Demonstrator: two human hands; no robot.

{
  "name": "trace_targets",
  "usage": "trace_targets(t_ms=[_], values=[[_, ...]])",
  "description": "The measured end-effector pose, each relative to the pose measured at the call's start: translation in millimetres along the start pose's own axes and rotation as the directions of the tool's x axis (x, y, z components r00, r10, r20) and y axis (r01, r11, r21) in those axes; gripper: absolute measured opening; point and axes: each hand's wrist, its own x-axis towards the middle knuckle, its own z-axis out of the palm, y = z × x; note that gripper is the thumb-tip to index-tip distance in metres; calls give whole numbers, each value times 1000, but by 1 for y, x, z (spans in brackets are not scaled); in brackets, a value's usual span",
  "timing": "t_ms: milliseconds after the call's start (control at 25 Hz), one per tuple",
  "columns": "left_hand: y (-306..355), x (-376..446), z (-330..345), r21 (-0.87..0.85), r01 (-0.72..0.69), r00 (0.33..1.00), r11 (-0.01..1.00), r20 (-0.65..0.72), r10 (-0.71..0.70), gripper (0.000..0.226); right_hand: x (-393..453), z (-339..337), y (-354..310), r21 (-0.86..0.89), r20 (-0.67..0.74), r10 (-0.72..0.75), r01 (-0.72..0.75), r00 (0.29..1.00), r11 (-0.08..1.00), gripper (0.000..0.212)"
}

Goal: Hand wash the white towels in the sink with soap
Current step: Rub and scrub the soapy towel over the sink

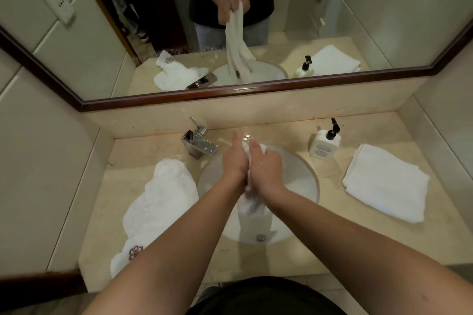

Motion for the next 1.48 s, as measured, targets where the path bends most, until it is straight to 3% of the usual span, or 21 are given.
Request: trace_targets(t_ms=[160, 320, 440, 520, 600, 680, 760, 840, 920, 1000, 1040, 1160, 1200, 1280, 1360, 1400, 1480], values=[[-7, -7, 6, 74, -104, 992, 992, 74, 99, 79, 20, -6, -17, 87, -179, 31, -16, 983, 996, 42], [1, 0, -2, -59, 0, 1000, 998, -27, -2, 60, -18, -1, -1, 44, 23, -37, 36, 999, 998, 48], [-6, -14, 6, -15, -36, 993, 999, 112, 38, 72, 18, -12, -23, 77, -154, -14, 26, 988, 997, 43], [-4, -15, 9, 8, -102, 988, 995, 118, 100, 76, 24, -13, -28, 129, -185, 17, 7, 983, 992, 42], [6, -5, 5, -14, -90, 996, 996, 7, 90, 67, 2, -4, -14, 90, -56, -29, 34, 998, 995, 44], [9, -1, 1, -82, -14, 1000, 997, -7, 13, 63, -15, -6, -9, 29, 50, -82, 80, 995, 996, 46], [3, -11, 5, -28, -56, 996, 998, 68, 58, 64, 7, -12, -20, -29, -87, -86, 84, 992, 996, 45], [1, -17, 7, 48, -163, 982, 985, 99, 158, 63, 21, -15, -33, 57, -184, -38, 49, 982, 997, 44], [16, -14, 1, 60, -169, 985, 984, 34, 168, 62, 5, -6, -26, 64, -109, -58, 66, 992, 996, 47], [27, -5, -5, -68, -77, 997, 995, -31, 75, 59, -19, 5, -9, 31, 65, -102, 100, 993, 995, 48], [27, -2, -8, -86, -45, 999, 995, -26, 43, 59, -20, 4, -11, 9, 76, -97, 97, 992, 995, 46], [15, -7, 1, 50, -90, 988, 995, 132, 83, 63, 21, -4, -35, 61, -159, -33, 43, 987, 997, 42], [15, -9, 4, 80, -136, 984, 988, 127, 125, 63, 25, -5, -39, 88, -187, -4, 21, 982, 996, 43], [21, -2, 2, 48, -147, 989, 988, 31, 146, 66, 7, -1, -30, 84, -137, -15, 26, 991, 996, 44], [21, 4, -2, -62, -40, 997, 997, -61, 36, 63, -17, 6, -12, 35, -5, -66, 66, 998, 997, 44], [18, 3, -3, -81, -8, 999, 997, -42, 5, 60, -15, 5, -12, 30, -4, -83, 83, 997, 996, 43], [8, -5, 4, -37, -50, 998, 998, 38, 52, 59, 13, -3, -29, 46, -146, -54, 61, 988, 997, 43]])
